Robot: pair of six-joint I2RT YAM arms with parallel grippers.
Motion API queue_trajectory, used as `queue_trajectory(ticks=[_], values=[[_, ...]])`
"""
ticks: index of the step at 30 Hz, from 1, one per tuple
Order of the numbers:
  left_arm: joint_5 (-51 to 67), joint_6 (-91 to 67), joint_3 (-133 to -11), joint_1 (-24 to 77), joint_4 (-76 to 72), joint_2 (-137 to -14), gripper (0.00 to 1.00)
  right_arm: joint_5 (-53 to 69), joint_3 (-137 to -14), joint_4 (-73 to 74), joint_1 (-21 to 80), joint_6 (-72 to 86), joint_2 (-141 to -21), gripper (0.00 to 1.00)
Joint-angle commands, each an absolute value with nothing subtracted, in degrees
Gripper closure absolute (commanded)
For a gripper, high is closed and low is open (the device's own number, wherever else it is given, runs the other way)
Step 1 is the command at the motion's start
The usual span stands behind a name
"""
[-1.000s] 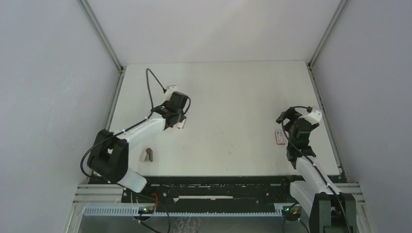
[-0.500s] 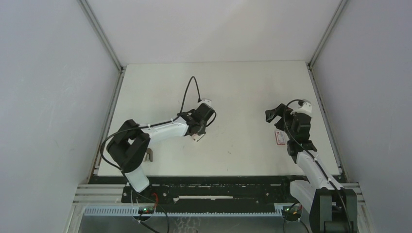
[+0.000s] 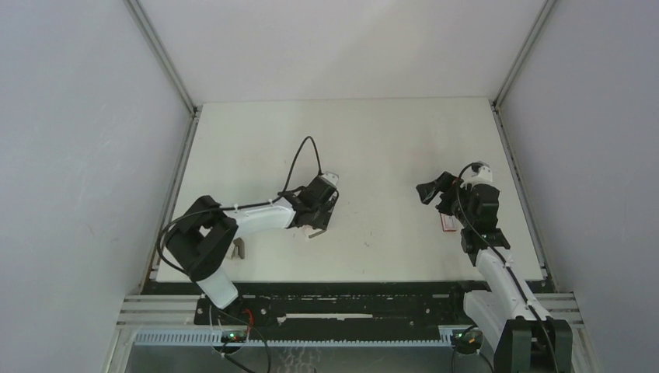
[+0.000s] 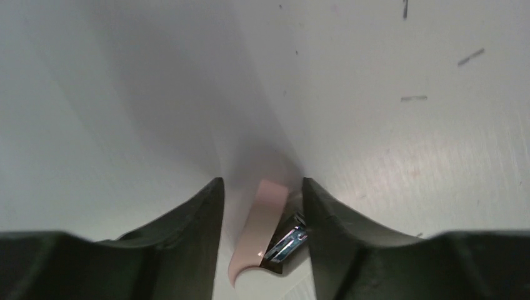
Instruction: Load the staples into the stapler
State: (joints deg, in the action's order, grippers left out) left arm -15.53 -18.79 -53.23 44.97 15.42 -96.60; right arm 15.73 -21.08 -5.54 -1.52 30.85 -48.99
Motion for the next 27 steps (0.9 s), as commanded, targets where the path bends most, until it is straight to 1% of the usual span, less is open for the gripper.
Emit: queue_trajectory(ticks=[1, 3, 5, 10, 13, 20, 24, 27], values=[[-10.6, -17.1, -48.7, 45.2, 12.0, -90.5, 0.40, 17.4, -23.2, -5.4, -1.7, 29.6, -48.3, 0.05], [-9.2, -17.3, -46.2, 45.3, 10.4, -88.2, 0.32, 17.5, -23.2, -5.5, -1.8, 29.5, -48.4, 0.05], [-8.0, -17.4, -44.5, 45.3, 9.7, -86.3, 0.29, 17.7, -23.2, -5.6, -1.7, 29.2, -48.6, 0.05], [-5.9, -17.8, -41.0, 45.3, 7.6, -81.4, 0.27, 18.2, -23.2, -5.5, -1.6, 28.4, -49.0, 0.05], [-5.0, -16.4, -37.9, 45.4, 4.3, -78.6, 0.24, 18.5, -23.1, -5.5, -1.5, 28.0, -49.1, 0.05], [-5.5, -12.5, -35.4, 45.3, 3.0, -76.3, 0.21, 19.5, -23.2, -5.7, -1.4, 27.4, -49.2, 0.05], [-8.6, -11.5, -35.5, 45.3, 4.4, -76.2, 0.21, 19.5, -23.2, -5.3, -1.4, 27.0, -49.0, 0.05], [-7.3, -11.2, -34.9, 45.3, 4.3, -75.6, 0.21, 19.2, -23.2, -5.1, -1.3, 26.9, -49.0, 0.05]])
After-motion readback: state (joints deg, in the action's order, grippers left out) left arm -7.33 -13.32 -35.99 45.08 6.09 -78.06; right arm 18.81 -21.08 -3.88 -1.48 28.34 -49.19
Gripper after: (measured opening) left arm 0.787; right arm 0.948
